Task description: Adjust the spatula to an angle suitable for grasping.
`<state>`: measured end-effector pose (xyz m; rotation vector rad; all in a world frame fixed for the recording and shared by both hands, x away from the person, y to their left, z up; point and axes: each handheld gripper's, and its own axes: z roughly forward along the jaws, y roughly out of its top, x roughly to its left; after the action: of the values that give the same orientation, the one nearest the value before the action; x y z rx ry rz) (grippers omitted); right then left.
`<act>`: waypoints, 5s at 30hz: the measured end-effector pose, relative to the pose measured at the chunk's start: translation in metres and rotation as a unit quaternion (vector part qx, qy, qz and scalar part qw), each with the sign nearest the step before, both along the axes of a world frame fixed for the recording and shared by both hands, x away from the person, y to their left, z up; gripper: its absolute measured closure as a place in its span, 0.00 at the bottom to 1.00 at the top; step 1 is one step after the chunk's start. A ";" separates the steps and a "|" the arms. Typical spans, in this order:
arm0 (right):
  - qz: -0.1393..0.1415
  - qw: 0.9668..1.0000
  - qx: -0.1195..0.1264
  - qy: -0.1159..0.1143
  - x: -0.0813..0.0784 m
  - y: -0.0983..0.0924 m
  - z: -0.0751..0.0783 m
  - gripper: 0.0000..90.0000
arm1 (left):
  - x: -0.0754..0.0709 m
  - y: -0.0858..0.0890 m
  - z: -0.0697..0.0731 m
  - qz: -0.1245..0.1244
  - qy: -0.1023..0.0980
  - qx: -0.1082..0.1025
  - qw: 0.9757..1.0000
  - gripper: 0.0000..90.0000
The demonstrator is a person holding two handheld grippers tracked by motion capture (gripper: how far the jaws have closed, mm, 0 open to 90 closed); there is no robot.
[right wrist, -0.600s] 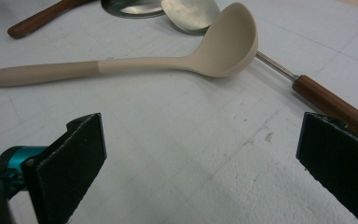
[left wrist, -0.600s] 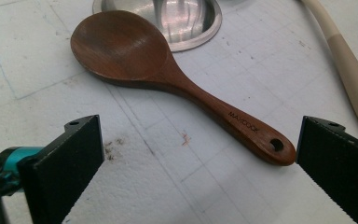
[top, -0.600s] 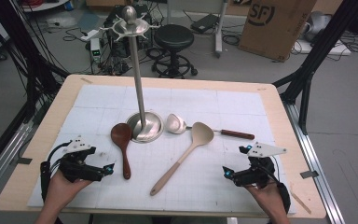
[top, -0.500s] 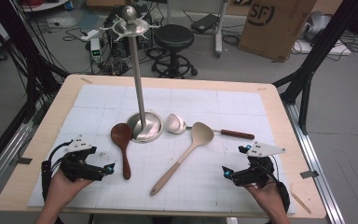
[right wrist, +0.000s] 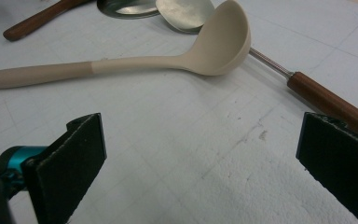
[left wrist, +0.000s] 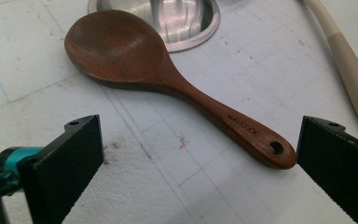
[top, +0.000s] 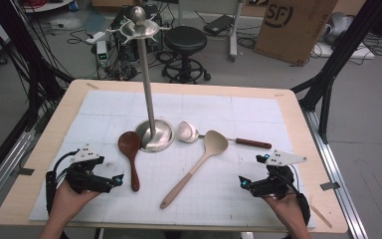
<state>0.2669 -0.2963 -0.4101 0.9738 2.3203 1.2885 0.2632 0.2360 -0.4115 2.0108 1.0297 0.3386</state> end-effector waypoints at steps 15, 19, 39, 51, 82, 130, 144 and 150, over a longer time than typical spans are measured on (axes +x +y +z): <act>-0.002 1.000 -0.004 0.008 0.009 0.000 0.000 0.00 | -0.003 0.000 0.001 -0.002 -0.003 0.000 1.000 0.02; -0.008 1.000 -0.006 0.015 0.016 -0.003 0.001 0.00 | -0.003 -0.001 0.000 -0.006 -0.003 0.000 1.000 0.02; -0.001 0.999 -0.028 0.022 0.075 -0.003 0.017 0.17 | -0.004 0.001 0.001 0.005 -0.004 -0.005 1.000 0.02; -0.024 0.999 -0.038 0.022 0.113 -0.003 0.013 0.26 | -0.003 0.006 0.001 0.008 -0.004 -0.009 1.000 0.02; -0.024 0.990 -0.106 0.090 0.135 -0.004 -0.027 0.54 | -0.002 0.009 0.001 0.010 -0.004 -0.010 1.000 0.02; -0.026 0.991 -0.080 0.105 0.078 -0.018 -0.027 0.81 | -0.003 0.010 0.002 0.010 -0.004 -0.008 1.000 0.02; -0.018 0.991 -0.106 0.083 0.088 -0.002 -0.028 0.77 | -0.001 0.008 0.001 0.007 -0.003 -0.009 1.000 0.02; -0.024 0.990 -0.102 0.097 0.085 -0.007 -0.026 0.81 | -0.002 0.008 0.001 0.007 -0.003 -0.009 1.000 0.02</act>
<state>0.3515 -0.3032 -0.4365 1.1207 2.4954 0.9528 0.2614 0.2443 -0.4104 1.9849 1.0402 0.3422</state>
